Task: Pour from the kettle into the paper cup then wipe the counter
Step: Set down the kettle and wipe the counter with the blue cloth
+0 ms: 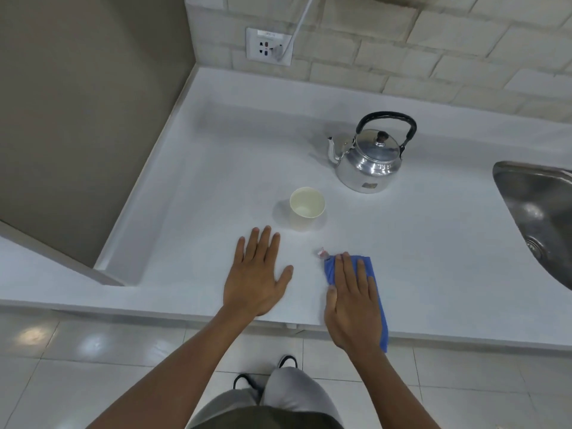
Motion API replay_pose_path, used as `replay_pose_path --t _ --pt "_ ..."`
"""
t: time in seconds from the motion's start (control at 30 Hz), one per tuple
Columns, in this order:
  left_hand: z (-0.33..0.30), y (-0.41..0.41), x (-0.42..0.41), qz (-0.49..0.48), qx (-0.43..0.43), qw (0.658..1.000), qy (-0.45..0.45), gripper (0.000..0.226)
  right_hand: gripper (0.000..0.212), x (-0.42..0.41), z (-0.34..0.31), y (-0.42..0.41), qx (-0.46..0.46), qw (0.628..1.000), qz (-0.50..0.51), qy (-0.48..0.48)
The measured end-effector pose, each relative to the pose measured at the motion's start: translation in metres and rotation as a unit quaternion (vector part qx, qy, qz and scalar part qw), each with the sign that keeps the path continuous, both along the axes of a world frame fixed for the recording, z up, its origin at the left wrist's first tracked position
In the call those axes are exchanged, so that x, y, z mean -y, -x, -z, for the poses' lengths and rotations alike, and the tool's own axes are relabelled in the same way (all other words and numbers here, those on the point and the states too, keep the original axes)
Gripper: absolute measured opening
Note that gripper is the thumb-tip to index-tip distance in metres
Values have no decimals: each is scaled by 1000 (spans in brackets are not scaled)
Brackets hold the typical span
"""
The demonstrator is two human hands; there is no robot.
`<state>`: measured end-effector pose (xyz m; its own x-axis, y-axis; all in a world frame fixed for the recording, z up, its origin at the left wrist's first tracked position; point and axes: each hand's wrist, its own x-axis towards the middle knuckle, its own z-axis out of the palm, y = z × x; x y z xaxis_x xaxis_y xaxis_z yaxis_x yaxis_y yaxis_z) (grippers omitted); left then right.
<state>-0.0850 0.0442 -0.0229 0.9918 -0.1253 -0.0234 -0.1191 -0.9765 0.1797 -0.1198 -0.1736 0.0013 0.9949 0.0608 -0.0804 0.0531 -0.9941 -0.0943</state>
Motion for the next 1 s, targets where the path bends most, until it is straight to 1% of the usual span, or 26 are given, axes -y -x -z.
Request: replay_pose_path --t 0.1,0.2,0.27,0.43,0.53,0.6,0.7,0.83,0.9,1.0 --pt "-1 0 1 -1 6 1000 3 79 61 13 0 -27 -7 1000 22 3" --pt "-2 0 1 -3 7 1000 1 78 59 2 1 -43 -3 999 40 23" --pt "-4 1 1 -5 5 1000 2 77 60 -10 -2 -43 1 999 38 18" --pt "-6 1 0 3 8 1000 10 72 62 -45 -3 -23 12 997 -70 -19" --pt "-7 5 -2 2 24 1000 17 66 60 -31 -1 -8 7 994 -102 -28" --pt "-8 8 -1 -1 28 999 21 64 61 -9 -1 -11 5 995 -94 -25" --pt "-10 8 8 -5 36 999 36 63 65 15 -2 -39 0 998 -56 -12" --pt "-10 4 18 -66 14 995 71 72 61 14 -2 -87 -9 1000 -12 -9" --pt "-11 -1 21 -86 9 994 62 75 62 5 -5 -103 -11 1000 -8 -6" --pt "-14 -6 25 -91 1 996 24 73 62 0 -6 -108 -13 999 -44 -12"
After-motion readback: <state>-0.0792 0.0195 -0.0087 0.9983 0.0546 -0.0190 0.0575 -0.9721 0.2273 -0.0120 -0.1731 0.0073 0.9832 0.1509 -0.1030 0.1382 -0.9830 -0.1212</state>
